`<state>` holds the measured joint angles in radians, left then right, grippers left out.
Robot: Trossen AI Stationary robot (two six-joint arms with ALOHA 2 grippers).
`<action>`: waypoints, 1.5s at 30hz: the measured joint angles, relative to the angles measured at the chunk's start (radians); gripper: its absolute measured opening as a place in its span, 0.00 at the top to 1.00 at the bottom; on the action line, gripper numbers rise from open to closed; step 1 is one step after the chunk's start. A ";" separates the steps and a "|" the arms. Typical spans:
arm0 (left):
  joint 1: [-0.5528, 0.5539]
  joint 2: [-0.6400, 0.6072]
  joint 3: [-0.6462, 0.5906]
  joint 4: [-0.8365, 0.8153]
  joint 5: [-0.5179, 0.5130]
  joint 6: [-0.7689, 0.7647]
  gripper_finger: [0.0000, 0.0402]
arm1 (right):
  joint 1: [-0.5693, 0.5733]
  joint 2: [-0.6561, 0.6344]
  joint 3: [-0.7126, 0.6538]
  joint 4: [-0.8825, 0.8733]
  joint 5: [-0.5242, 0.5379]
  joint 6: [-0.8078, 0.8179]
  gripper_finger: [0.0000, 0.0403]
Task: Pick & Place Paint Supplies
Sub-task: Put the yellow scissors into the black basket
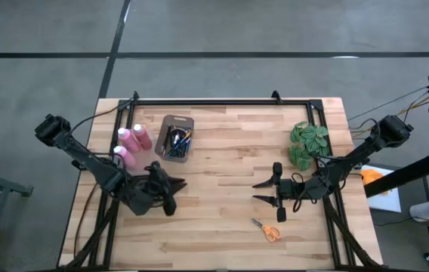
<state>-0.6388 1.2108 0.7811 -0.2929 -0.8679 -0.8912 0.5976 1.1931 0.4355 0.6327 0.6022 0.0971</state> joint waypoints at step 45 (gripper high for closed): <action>0.019 0.126 -0.002 0.450 0.218 0.630 0.82 | 0.000 -0.007 0.000 0.003 -0.285 0.110 0.65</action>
<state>-0.6193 1.3373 0.7795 0.1571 -0.6502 -0.2611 0.5980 1.1864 0.4355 0.6355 0.3170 0.2069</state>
